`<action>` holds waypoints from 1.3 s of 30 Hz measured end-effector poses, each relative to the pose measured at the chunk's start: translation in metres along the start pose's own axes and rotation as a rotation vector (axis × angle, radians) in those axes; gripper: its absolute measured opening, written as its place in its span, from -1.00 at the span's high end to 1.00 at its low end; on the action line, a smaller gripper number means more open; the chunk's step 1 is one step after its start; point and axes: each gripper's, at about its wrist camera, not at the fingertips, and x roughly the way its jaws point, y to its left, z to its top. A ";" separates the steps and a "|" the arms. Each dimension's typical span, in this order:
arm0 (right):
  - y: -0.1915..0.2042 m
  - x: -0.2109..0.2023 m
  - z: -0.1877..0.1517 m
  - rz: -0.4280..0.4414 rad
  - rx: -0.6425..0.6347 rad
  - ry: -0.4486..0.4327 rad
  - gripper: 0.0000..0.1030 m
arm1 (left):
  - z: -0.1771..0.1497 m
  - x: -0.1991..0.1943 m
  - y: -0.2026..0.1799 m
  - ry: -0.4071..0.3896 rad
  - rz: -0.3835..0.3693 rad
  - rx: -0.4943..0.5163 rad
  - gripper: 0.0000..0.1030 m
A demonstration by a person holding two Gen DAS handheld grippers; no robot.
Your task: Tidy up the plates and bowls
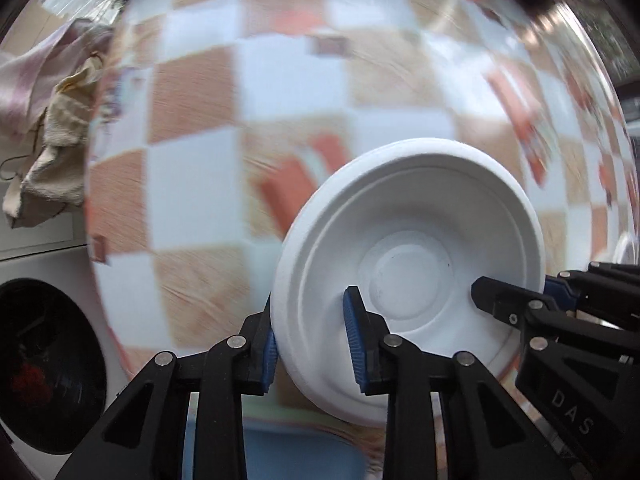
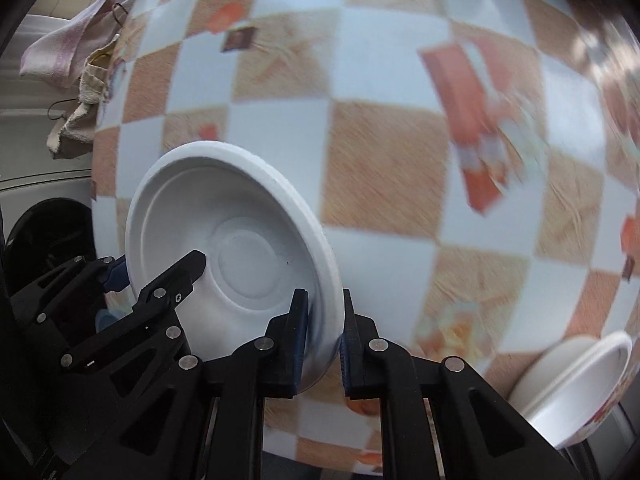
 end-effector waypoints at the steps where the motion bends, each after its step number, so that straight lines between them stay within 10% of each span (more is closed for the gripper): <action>1: -0.004 0.000 -0.010 -0.005 0.003 0.001 0.70 | -0.006 0.000 -0.009 0.003 0.001 0.015 0.37; 15: -0.048 0.018 -0.109 0.035 0.083 0.075 0.61 | -0.098 0.008 -0.096 0.049 0.020 0.262 0.16; 39: -0.145 -0.073 -0.163 0.114 0.237 -0.094 0.61 | -0.057 -0.073 -0.152 -0.052 0.012 0.413 0.16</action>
